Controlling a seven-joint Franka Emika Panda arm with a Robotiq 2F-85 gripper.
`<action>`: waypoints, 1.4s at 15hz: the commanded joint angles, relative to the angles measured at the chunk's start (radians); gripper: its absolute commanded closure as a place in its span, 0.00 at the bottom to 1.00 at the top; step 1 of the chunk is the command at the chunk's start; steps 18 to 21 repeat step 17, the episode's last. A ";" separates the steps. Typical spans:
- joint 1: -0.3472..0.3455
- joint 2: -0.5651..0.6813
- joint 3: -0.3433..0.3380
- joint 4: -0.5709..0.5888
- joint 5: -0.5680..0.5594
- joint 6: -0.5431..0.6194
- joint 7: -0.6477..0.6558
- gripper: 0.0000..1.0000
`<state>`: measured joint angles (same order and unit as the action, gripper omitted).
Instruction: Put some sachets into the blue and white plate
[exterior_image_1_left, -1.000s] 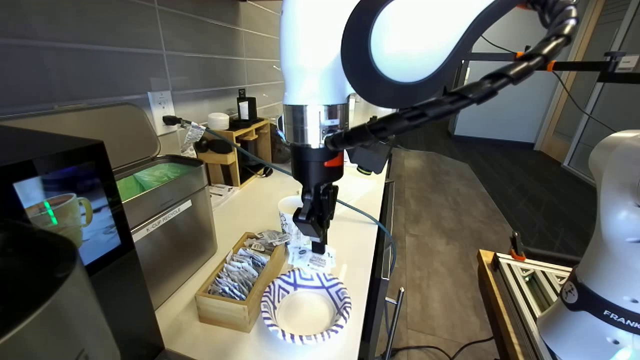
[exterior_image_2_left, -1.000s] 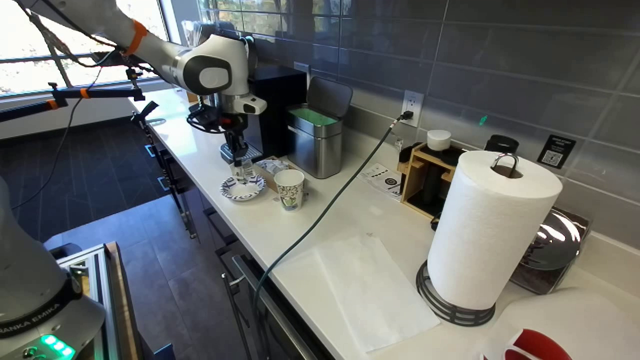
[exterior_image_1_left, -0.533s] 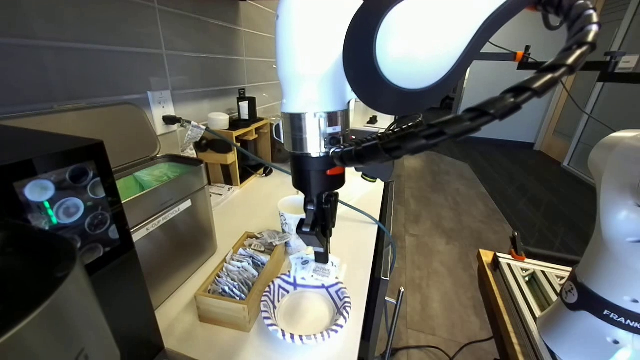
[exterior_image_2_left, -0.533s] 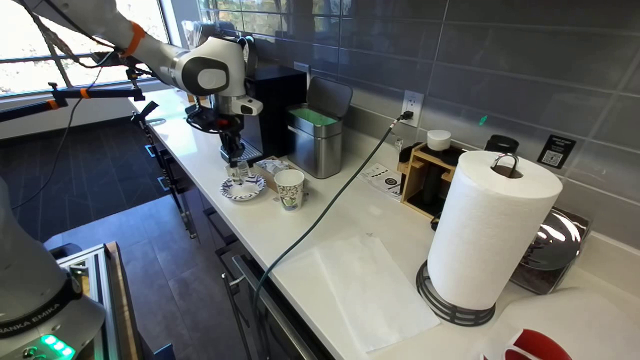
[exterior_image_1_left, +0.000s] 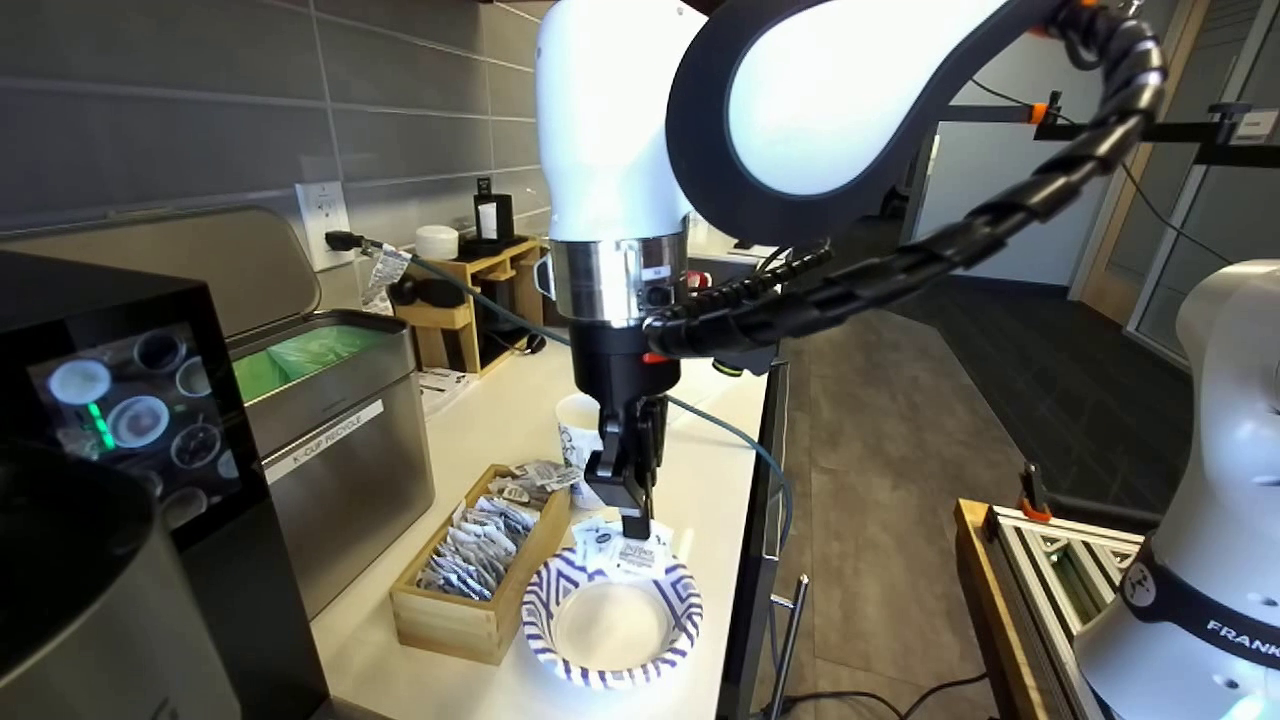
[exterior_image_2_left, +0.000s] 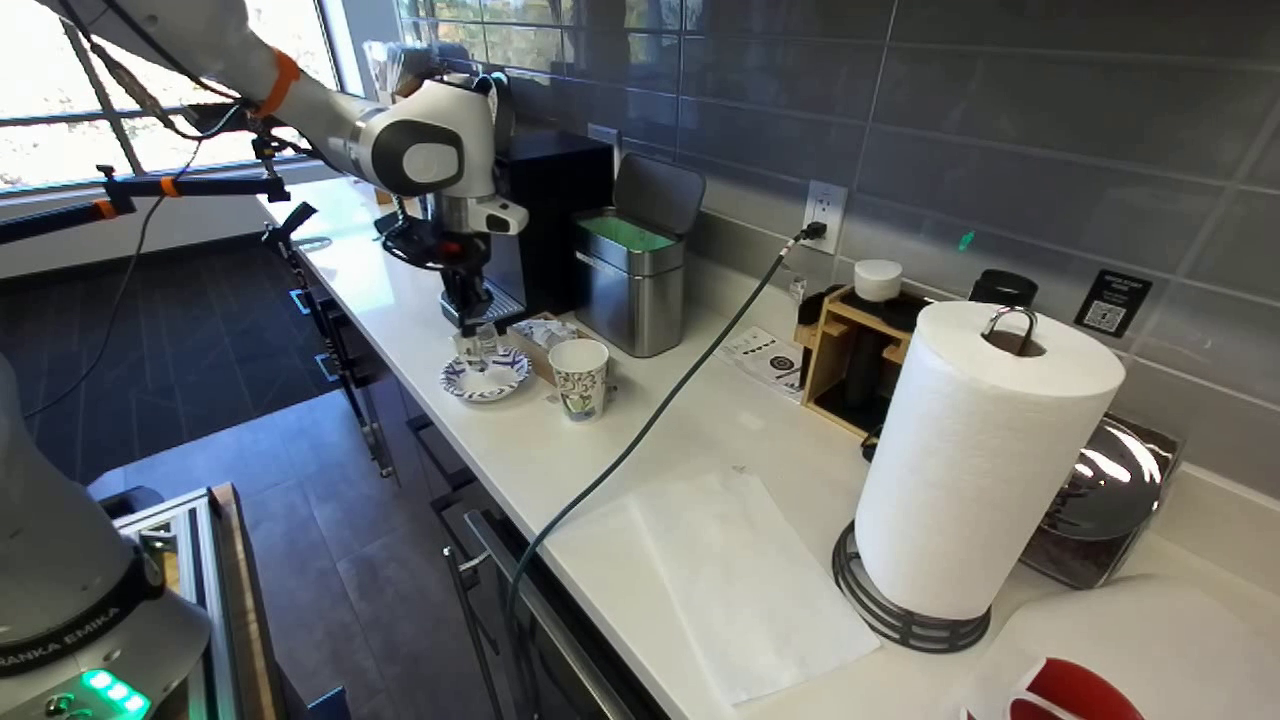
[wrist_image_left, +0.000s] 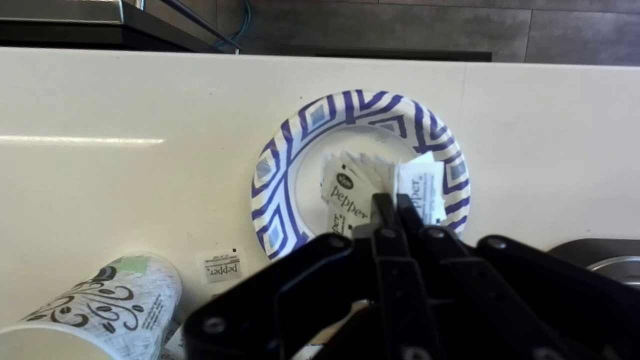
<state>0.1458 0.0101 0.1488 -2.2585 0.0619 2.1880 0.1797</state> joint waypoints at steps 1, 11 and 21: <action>0.007 0.039 0.006 0.039 0.022 -0.007 -0.013 0.99; 0.003 0.070 0.001 0.076 0.012 0.000 0.010 0.13; -0.015 0.029 -0.020 0.075 0.003 0.004 0.005 0.00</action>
